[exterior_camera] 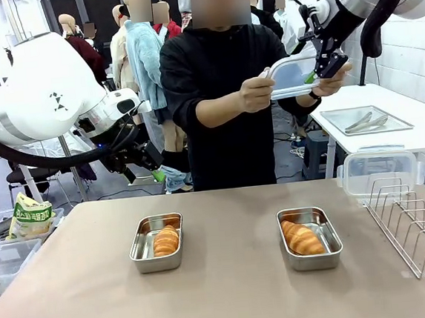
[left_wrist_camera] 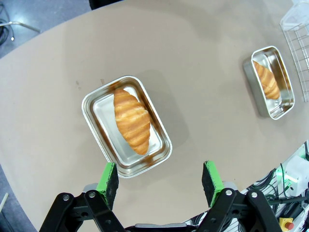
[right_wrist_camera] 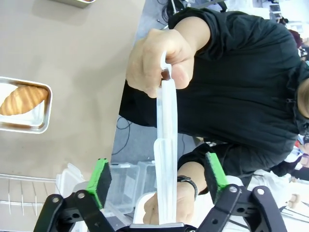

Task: Place the bread in airtight containers.
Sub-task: Release when the human grabs the Airtight Container lid, then pick up one Airtight Container lid and hand it to the human.

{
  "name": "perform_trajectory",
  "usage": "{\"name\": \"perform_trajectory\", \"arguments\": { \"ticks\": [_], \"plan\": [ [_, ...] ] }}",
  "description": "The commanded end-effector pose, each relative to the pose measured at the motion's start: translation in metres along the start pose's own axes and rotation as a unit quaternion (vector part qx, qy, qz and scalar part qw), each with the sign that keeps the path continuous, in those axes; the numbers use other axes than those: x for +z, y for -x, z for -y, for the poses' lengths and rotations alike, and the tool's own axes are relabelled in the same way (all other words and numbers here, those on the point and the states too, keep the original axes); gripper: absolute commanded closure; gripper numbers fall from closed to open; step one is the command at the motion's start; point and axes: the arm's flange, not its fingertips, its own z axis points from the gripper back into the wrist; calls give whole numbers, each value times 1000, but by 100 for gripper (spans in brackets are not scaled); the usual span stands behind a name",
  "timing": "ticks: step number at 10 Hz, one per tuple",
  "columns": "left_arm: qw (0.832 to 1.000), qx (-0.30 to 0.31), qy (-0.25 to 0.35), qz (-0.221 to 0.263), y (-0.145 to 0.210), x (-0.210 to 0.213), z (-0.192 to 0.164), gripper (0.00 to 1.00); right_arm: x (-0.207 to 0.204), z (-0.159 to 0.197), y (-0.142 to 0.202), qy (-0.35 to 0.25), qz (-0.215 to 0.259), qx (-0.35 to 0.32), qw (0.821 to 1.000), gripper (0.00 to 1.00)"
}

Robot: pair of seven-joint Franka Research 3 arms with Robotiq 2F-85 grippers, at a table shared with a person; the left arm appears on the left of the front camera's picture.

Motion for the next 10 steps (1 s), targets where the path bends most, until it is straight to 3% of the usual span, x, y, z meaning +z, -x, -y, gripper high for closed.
{"name": "perform_trajectory", "arguments": {
  "ticks": [1,2,3,10],
  "plan": [
    [1000,2,-5,0,1,1,-1,10,-2,3,0,-17,-8,8,1000,0],
    [1000,2,-5,0,1,1,-1,10,-6,6,-2,-41,-8,15,999,0],
    [1000,2,-5,0,1,1,-1,10,-1,-1,0,-5,-2,3,1000,0],
    [1000,2,-5,0,1,1,-1,10,-1,-1,0,-5,-2,3,1000,0]
  ]
}}
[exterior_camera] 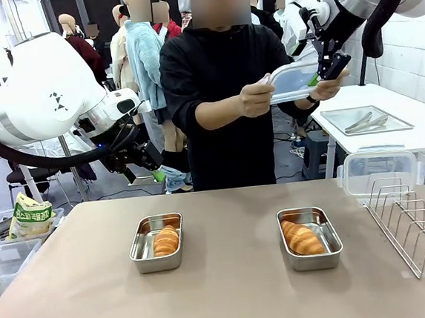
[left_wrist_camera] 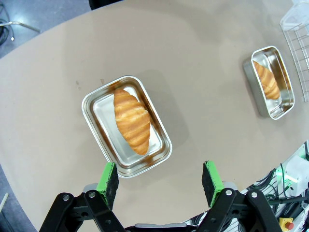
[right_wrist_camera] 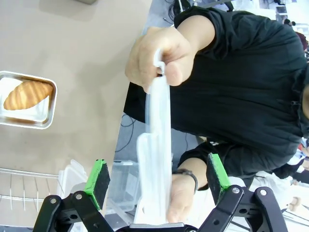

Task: Place the bread in airtight containers.
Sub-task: Pick up one Airtight Container lid and hand it to the human.

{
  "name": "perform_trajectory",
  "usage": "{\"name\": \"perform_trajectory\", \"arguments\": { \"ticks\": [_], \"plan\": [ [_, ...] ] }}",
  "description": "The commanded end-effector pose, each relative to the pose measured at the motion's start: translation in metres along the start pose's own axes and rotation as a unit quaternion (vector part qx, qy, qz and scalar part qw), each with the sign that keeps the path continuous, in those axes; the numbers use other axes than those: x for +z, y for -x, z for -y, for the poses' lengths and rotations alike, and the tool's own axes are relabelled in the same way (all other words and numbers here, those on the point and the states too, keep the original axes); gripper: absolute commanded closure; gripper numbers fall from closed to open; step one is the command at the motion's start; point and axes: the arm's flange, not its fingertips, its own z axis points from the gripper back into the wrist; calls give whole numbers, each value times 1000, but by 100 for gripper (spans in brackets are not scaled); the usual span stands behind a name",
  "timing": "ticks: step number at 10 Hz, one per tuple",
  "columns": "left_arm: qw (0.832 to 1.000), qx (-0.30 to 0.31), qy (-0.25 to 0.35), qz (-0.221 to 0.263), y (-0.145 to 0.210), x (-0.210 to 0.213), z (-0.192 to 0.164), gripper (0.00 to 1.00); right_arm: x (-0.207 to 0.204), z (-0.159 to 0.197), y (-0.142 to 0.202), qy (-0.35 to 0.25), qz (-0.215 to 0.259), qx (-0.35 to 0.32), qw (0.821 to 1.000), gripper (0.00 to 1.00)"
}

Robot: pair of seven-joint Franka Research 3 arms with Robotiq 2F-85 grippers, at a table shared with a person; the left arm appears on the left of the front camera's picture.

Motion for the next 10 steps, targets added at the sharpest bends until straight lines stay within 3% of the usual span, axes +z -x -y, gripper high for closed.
{"name": "perform_trajectory", "arguments": {
  "ticks": [1,10],
  "plan": [
    [1000,2,-5,0,1,1,-1,10,-1,0,0,8,2,-5,1000,0],
    [1000,2,-5,0,1,1,-1,10,-1,0,0,8,2,-5,1000,0]
  ]
}}
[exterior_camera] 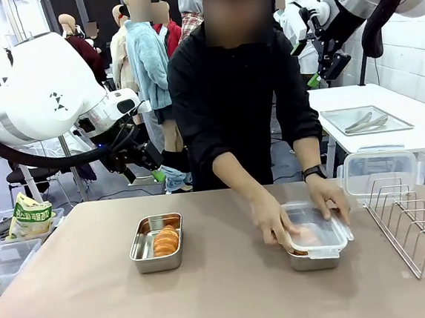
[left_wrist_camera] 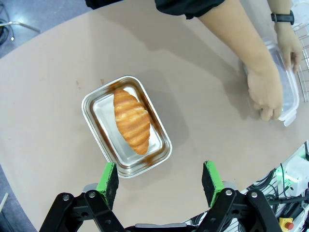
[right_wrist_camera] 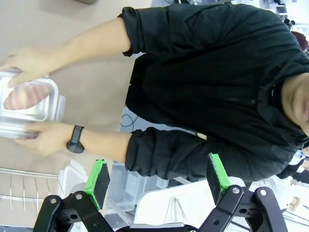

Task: Place the bread in airtight containers.
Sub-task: Pick up one Airtight Container lid and hand it to the human.

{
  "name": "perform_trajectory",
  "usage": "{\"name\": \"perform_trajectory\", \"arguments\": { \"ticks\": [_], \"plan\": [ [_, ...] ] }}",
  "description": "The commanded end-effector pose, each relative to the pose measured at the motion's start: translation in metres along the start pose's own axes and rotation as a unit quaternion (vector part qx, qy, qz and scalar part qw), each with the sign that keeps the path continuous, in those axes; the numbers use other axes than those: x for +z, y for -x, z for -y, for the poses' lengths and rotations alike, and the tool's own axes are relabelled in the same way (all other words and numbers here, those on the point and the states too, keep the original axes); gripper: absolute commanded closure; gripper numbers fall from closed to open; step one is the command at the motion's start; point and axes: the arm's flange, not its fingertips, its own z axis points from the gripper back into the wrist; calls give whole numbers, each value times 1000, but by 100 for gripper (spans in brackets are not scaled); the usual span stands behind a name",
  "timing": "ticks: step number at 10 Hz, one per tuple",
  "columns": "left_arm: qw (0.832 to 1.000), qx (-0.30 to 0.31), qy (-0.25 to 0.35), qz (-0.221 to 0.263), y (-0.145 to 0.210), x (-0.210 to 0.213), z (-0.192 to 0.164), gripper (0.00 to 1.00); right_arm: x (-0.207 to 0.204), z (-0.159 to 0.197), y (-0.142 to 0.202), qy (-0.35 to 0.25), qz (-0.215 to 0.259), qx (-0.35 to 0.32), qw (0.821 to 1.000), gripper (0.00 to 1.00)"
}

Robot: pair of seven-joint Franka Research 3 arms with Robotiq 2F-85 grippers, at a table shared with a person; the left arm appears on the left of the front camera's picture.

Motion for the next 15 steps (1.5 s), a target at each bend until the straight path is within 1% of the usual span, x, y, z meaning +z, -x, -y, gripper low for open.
{"name": "perform_trajectory", "arguments": {
  "ticks": [1,6,7,9,10,12,13,15],
  "plan": [
    [1000,2,-5,0,1,1,-1,10,-1,0,0,8,2,-5,1000,0],
    [1000,2,-5,0,1,1,-1,10,-1,0,0,8,2,-5,1000,0],
    [1000,2,-5,0,1,1,-1,10,0,0,0,0,0,0,1000,0],
    [1000,2,-5,0,1,1,-1,10,12,-5,23,-70,17,-23,997,0],
    [1000,2,-5,0,1,1,-1,10,23,-13,39,-101,13,-56,993,0],
    [1000,2,-5,0,1,1,-1,10,40,-28,75,-133,-24,-101,986,0],
    [1000,2,-5,0,1,1,-1,10,39,-36,93,-160,-45,-121,979,0],
    [1000,2,-5,0,1,1,-1,10,27,-50,116,-200,-67,-149,966,0]
  ]
}}
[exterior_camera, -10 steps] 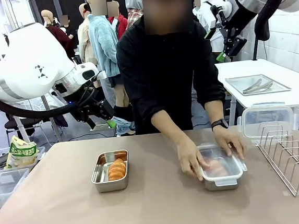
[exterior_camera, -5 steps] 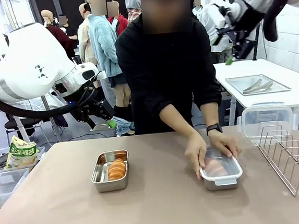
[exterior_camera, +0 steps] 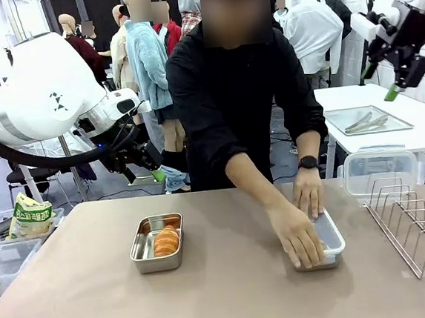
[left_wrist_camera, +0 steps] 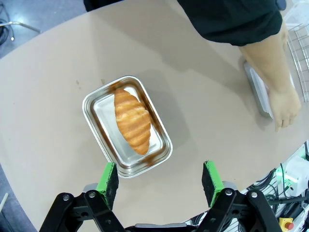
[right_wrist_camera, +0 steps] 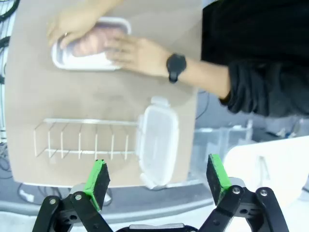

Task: Place the bread in airtight containers.
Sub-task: Pick up one Airtight Container lid and hand it to the human.

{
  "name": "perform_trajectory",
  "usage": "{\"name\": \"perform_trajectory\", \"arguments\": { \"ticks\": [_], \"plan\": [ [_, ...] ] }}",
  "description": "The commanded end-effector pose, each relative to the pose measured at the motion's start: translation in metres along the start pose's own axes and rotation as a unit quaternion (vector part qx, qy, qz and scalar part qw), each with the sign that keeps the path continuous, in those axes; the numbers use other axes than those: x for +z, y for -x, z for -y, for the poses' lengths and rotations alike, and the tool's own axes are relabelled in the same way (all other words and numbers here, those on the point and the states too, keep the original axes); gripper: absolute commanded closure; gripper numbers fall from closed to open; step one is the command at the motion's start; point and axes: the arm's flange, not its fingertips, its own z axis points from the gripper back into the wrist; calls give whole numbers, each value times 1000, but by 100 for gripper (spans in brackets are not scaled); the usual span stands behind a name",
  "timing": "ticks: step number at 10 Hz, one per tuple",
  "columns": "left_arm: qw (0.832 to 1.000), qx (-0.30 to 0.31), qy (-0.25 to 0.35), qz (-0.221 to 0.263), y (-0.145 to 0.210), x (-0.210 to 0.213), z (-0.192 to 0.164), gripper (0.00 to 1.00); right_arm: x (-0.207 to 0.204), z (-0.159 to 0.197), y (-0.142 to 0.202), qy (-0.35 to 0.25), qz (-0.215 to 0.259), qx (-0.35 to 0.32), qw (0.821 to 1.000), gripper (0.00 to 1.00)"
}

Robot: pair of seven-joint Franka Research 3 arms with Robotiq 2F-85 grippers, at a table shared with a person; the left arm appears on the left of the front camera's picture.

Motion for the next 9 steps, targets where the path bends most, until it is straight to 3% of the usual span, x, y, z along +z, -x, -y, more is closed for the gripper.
{"name": "perform_trajectory", "arguments": {
  "ticks": [1,3,5,7,8,9],
  "plan": [
    [1000,2,-5,0,1,1,-1,10,-17,5,0,-54,-9,-32,998,0],
    [1000,2,-5,0,1,1,-1,10,-47,-4,19,-90,21,-60,994,0],
    [1000,2,-5,0,1,1,-1,10,-58,-9,32,-96,17,-85,992,0],
    [1000,2,-5,0,1,1,-1,10,-54,-9,35,-86,8,-87,992,0],
    [1000,2,-5,0,1,1,-1,10,-51,-5,32,-52,-1,-90,995,0],
    [1000,2,-5,0,1,1,-1,10,-59,-9,39,-95,8,-76,993,0]
  ]
}}
